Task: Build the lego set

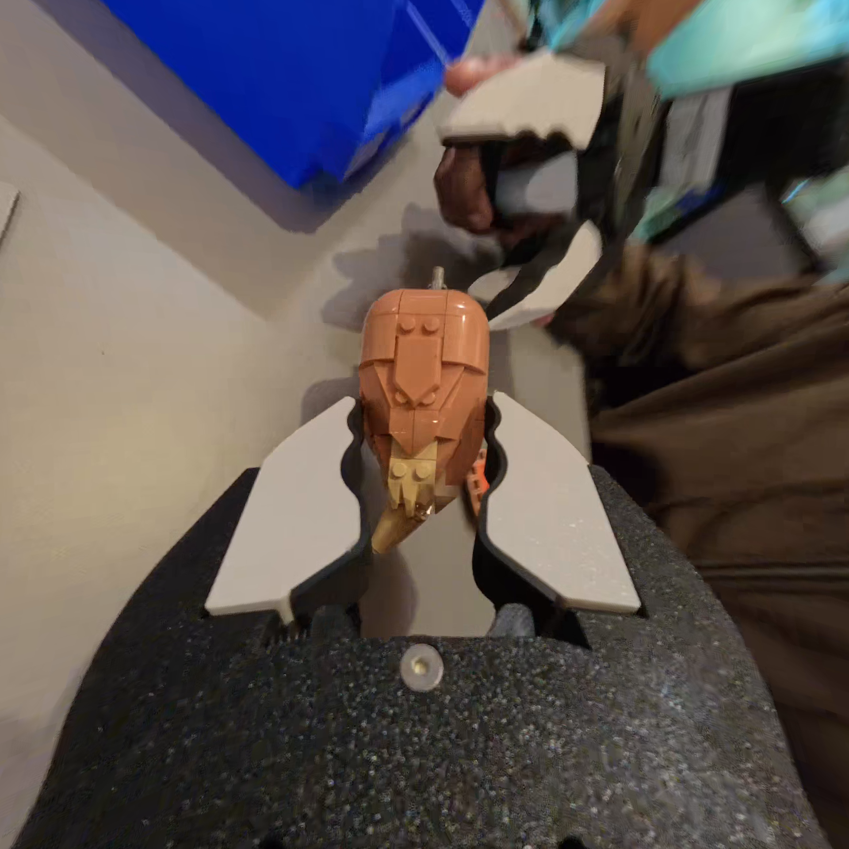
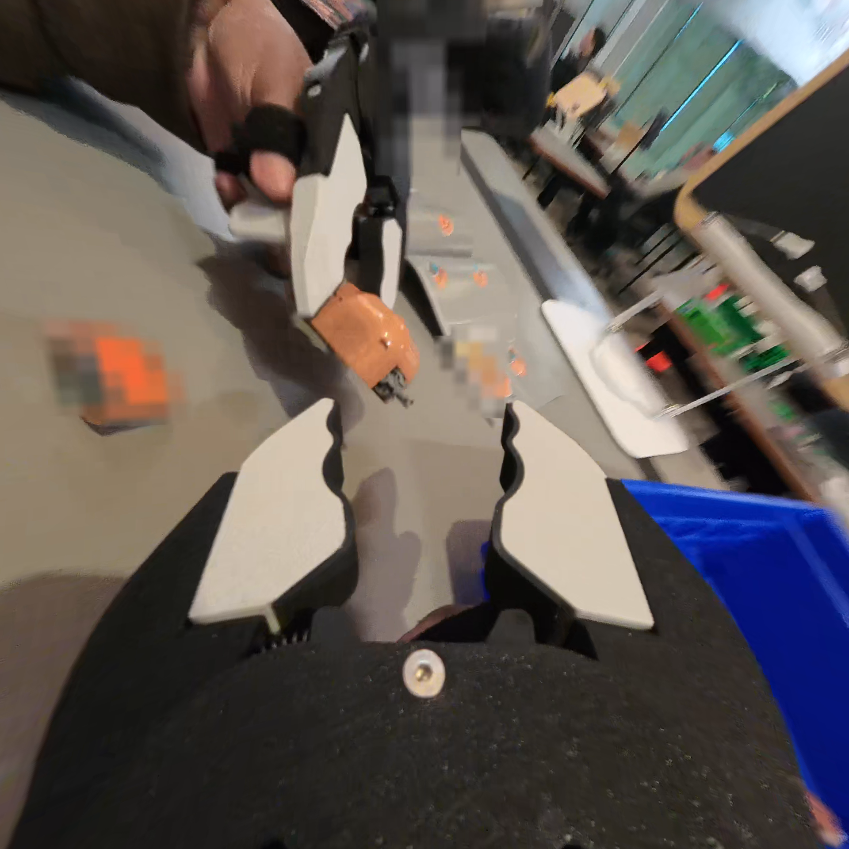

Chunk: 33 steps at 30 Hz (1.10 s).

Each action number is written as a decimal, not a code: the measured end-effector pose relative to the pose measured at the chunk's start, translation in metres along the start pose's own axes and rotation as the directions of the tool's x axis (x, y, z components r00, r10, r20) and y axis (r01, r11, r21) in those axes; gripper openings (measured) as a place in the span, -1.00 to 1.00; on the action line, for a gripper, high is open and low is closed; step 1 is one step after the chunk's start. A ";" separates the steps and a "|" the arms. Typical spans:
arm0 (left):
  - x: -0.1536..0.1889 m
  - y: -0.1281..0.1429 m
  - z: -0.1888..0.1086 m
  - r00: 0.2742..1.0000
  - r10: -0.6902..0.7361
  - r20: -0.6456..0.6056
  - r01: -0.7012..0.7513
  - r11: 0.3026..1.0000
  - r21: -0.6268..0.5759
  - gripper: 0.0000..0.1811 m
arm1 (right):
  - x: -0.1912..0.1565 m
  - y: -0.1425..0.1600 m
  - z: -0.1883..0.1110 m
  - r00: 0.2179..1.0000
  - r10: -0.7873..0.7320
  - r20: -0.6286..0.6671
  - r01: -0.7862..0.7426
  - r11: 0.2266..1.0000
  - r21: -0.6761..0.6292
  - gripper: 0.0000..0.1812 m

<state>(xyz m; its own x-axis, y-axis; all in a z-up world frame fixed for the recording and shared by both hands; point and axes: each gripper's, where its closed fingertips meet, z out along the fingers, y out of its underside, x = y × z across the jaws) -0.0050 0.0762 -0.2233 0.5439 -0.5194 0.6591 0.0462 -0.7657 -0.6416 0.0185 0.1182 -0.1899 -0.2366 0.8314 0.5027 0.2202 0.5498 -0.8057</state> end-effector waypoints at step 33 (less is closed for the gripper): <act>0.052 0.007 -0.016 0.886 -0.315 -0.340 0.386 0.908 0.165 -0.44 | -0.030 -0.055 0.043 0.198 -0.896 -0.398 0.941 0.287 -0.177 -0.35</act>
<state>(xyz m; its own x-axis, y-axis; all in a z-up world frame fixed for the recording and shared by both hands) 0.0104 0.0377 -0.1878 0.1822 -0.3486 0.9194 0.3899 -0.8328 -0.3930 -0.0276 0.0593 -0.1743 0.1324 -0.2957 0.9461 0.0079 0.9548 0.2973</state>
